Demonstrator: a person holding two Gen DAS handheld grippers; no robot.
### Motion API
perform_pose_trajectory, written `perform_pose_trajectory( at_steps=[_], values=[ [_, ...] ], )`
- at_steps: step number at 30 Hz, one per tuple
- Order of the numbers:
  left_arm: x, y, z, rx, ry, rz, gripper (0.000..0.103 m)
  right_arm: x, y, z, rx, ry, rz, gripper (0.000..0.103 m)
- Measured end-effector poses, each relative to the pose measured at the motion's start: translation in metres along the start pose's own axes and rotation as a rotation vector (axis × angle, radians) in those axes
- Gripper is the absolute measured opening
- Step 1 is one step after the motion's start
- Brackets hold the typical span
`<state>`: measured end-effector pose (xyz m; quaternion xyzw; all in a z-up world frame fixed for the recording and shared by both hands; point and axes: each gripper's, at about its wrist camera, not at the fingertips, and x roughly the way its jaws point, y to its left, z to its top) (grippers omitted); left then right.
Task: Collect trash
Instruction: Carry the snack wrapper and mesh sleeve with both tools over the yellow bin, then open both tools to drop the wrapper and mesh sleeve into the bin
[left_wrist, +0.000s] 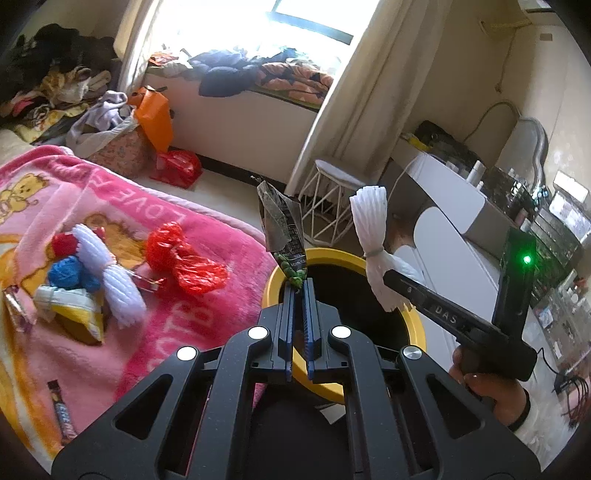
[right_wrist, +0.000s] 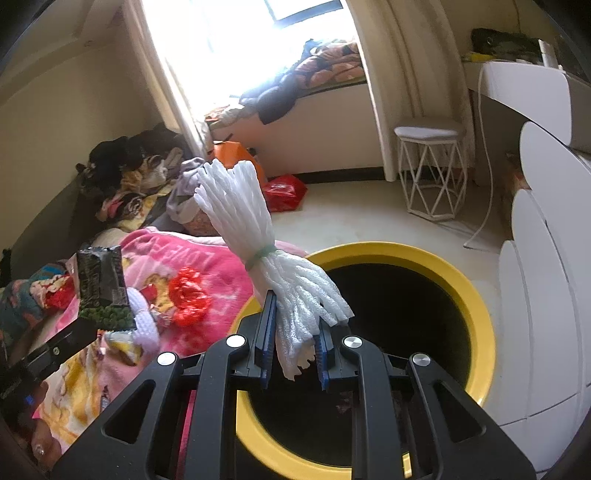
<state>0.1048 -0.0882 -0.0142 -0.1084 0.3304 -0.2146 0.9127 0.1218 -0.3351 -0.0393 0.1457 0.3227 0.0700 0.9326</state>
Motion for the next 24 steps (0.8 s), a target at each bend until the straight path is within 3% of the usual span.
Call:
perform_pose_trajectory(
  at_steps=[10, 17, 21, 24],
  values=[
    [0.026, -0.013, -0.008, 0.026, 0.054, -0.029, 0.002, 0.014, -0.023, -0.009, 0.042, 0.052, -0.065, 0.018],
    [0.061, -0.021, -0.016, 0.037, 0.138, -0.046, 0.002, 0.026, -0.041, -0.017, 0.076, 0.099, -0.097, 0.018],
    [0.086, -0.027, -0.023, 0.061, 0.193, -0.051, 0.003, 0.031, -0.055, -0.02, 0.114, 0.124, -0.119, 0.021],
    [0.105, -0.031, -0.027, 0.082, 0.227, -0.053, 0.004, 0.032, -0.061, -0.021, 0.135, 0.128, -0.136, 0.035]
  ],
)
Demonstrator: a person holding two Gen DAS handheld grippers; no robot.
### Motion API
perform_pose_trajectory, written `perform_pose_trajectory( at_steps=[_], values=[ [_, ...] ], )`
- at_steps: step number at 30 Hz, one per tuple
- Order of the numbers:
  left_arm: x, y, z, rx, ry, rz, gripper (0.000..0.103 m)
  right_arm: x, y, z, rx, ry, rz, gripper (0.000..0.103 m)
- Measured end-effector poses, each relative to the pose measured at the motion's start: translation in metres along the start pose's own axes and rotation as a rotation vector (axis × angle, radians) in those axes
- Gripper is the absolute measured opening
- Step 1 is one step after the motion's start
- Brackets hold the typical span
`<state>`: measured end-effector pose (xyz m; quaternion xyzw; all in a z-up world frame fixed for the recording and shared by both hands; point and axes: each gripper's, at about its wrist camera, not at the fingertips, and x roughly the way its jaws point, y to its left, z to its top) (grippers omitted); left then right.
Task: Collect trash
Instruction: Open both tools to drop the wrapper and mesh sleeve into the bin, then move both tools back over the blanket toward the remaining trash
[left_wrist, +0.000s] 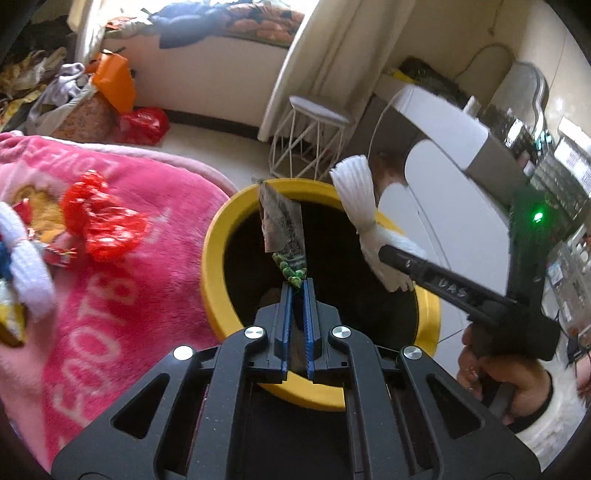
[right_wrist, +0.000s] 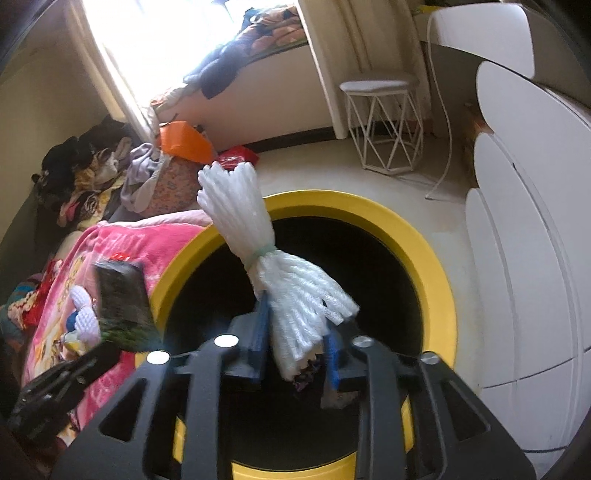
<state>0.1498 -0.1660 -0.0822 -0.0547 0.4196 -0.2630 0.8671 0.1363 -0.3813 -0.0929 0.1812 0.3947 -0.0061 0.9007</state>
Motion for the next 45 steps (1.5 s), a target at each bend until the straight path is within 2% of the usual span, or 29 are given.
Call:
perform_pose_trajectory(
  at_steps=[1, 2, 3, 4, 6, 8, 12, 21, 35, 45],
  values=[
    [0.004, 0.0, 0.0, 0.004, 0.004, 0.004, 0.007, -0.001, -0.002, 0.0, 0.005, -0.004, -0.008, 0.038],
    [0.008, 0.0, 0.001, 0.008, 0.008, 0.006, 0.02, -0.001, -0.002, 0.001, 0.005, -0.008, -0.014, 0.039],
    [0.009, 0.0, 0.002, 0.009, 0.005, 0.011, 0.037, -0.002, -0.002, 0.001, 0.002, -0.014, -0.022, 0.043],
    [0.009, 0.001, 0.003, 0.008, 0.001, 0.016, 0.043, -0.004, -0.001, 0.002, -0.001, -0.022, -0.029, 0.049],
    [0.006, 0.004, 0.004, -0.002, -0.011, 0.024, 0.048, -0.007, 0.0, 0.004, -0.009, -0.04, -0.041, 0.054],
    [0.0, 0.007, 0.004, -0.01, -0.029, 0.037, 0.065, -0.011, 0.005, 0.005, -0.037, -0.059, -0.05, 0.055],
    [-0.02, 0.014, 0.002, -0.014, -0.076, 0.072, 0.073, -0.019, 0.021, 0.004, -0.111, -0.101, -0.063, 0.062],
    [-0.057, 0.033, 0.0, -0.044, -0.154, 0.147, 0.084, -0.033, 0.07, -0.004, -0.236, -0.138, -0.024, 0.066],
    [-0.093, 0.076, -0.002, -0.139, -0.229, 0.229, 0.084, -0.038, 0.118, -0.018, -0.349, -0.146, 0.033, 0.066],
    [-0.115, 0.118, -0.011, -0.234, -0.253, 0.314, 0.084, -0.023, 0.164, -0.032, -0.456, -0.109, 0.148, 0.066]
  ],
)
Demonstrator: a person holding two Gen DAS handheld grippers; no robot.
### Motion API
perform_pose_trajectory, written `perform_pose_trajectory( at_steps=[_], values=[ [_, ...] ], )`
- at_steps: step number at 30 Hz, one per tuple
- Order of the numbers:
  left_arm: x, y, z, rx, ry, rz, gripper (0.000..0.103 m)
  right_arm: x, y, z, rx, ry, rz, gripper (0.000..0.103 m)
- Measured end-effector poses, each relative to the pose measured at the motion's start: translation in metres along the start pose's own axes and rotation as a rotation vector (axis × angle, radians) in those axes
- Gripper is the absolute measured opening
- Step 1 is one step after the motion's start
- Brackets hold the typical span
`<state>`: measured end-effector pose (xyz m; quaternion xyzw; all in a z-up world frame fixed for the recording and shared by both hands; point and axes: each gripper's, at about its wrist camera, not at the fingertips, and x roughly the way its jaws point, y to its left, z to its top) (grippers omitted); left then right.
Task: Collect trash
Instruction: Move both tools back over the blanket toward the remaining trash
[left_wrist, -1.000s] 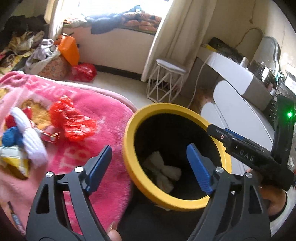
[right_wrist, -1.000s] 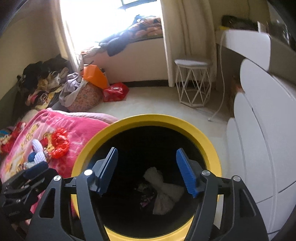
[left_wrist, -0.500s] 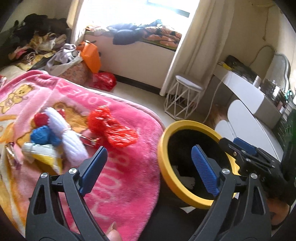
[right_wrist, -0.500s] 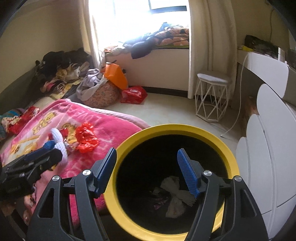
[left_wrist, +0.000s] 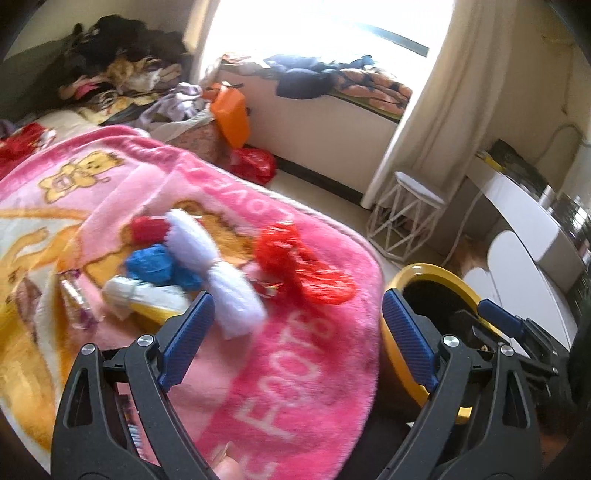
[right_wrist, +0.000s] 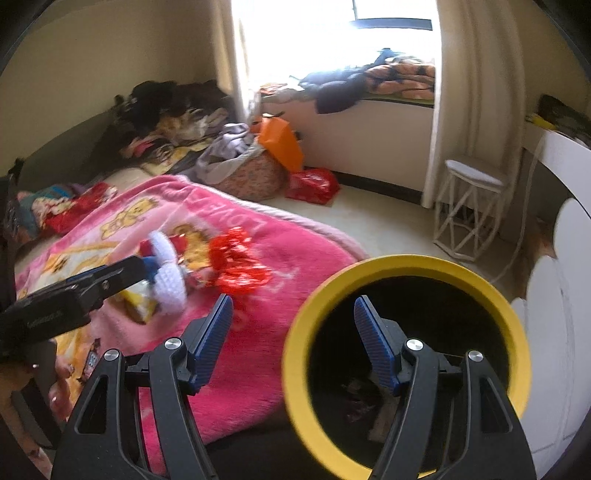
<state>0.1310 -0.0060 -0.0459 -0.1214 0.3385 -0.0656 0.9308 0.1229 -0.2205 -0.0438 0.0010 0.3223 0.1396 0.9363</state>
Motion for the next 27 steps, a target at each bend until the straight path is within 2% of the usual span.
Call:
perform_pose_trajectory(
  at_steps=[7, 13, 15, 20, 27],
  values=[
    [0.001, 0.038, -0.004, -0.067, 0.021, 0.056, 0.084, 0.033, 0.023, 0.009, -0.013, 0.057, 0.068, 0.066],
    [0.009, 0.052, -0.01, -0.093, 0.062, 0.047, 0.084, 0.067, 0.024, 0.015, 0.015, 0.115, 0.095, 0.066],
    [0.014, 0.052, -0.013, -0.098, 0.079, 0.032, 0.073, 0.078, 0.021, 0.017, 0.036, 0.136, 0.101, 0.066],
    [0.029, 0.049, -0.016, -0.102, 0.113, -0.003, 0.059, 0.103, 0.017, 0.02, 0.035, 0.179, 0.113, 0.066],
    [0.053, 0.04, -0.014, -0.109, 0.15, -0.024, 0.053, 0.133, 0.016, 0.024, 0.066, 0.23, 0.158, 0.065]
  ],
)
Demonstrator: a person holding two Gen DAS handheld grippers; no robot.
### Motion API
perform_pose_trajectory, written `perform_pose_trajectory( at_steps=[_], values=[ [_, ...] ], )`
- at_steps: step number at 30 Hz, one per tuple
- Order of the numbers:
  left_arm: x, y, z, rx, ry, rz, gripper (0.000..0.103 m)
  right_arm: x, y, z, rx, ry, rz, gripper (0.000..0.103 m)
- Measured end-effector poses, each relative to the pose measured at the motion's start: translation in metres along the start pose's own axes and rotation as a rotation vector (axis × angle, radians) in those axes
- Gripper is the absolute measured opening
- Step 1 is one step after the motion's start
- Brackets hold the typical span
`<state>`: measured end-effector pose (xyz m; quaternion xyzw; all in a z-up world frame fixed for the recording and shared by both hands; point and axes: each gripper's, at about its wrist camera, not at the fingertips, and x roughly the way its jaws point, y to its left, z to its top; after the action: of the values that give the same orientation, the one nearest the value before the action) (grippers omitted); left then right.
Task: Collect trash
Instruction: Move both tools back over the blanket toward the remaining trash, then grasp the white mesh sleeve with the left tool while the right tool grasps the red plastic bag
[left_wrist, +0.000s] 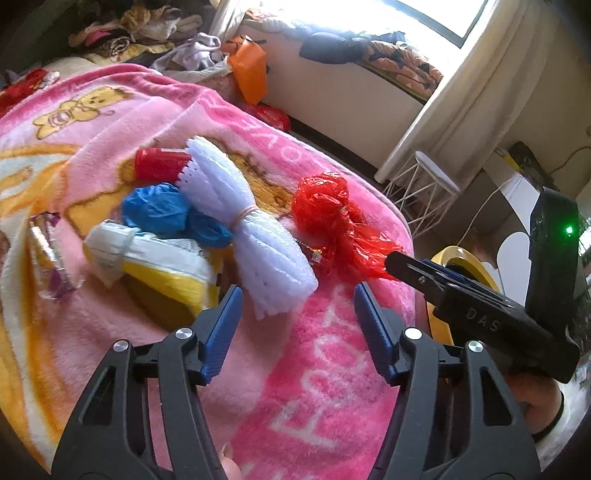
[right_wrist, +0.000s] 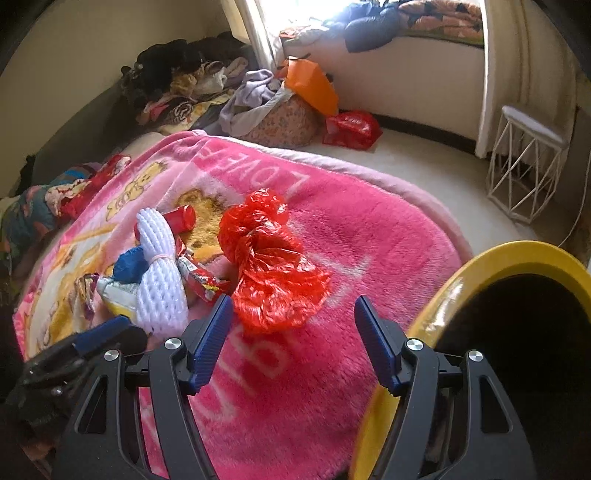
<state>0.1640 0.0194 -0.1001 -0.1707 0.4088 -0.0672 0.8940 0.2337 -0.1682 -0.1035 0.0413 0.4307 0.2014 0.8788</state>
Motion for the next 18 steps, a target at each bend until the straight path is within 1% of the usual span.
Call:
perform_pose_trajectory(
  at_steps=[2, 4, 5, 6, 9, 12, 18],
  values=[
    [0.007, 0.0, 0.002, -0.002, 0.009, 0.011, 0.049, 0.005, 0.001, 0.002, 0.004, 0.012, 0.016, 0.057],
    [0.014, 0.001, 0.002, -0.01, 0.026, 0.028, 0.036, 0.012, 0.002, 0.002, 0.006, 0.033, 0.038, 0.032],
    [0.018, 0.002, 0.002, -0.018, 0.038, 0.041, 0.022, 0.014, 0.002, 0.001, 0.005, 0.04, 0.052, 0.026],
    [0.019, 0.004, 0.001, -0.022, 0.043, 0.044, 0.017, 0.014, 0.003, 0.0, 0.005, 0.039, 0.066, 0.016],
    [0.018, 0.004, -0.002, -0.01, 0.039, 0.039, 0.01, 0.008, 0.004, -0.005, 0.005, 0.015, 0.081, 0.01],
    [0.012, 0.001, -0.003, 0.004, 0.019, 0.028, 0.009, -0.001, 0.005, -0.009, 0.019, -0.021, 0.09, 0.009],
    [-0.011, -0.009, 0.003, 0.049, -0.052, 0.003, 0.009, -0.025, 0.01, -0.008, 0.011, -0.098, 0.08, 0.008]
  ],
)
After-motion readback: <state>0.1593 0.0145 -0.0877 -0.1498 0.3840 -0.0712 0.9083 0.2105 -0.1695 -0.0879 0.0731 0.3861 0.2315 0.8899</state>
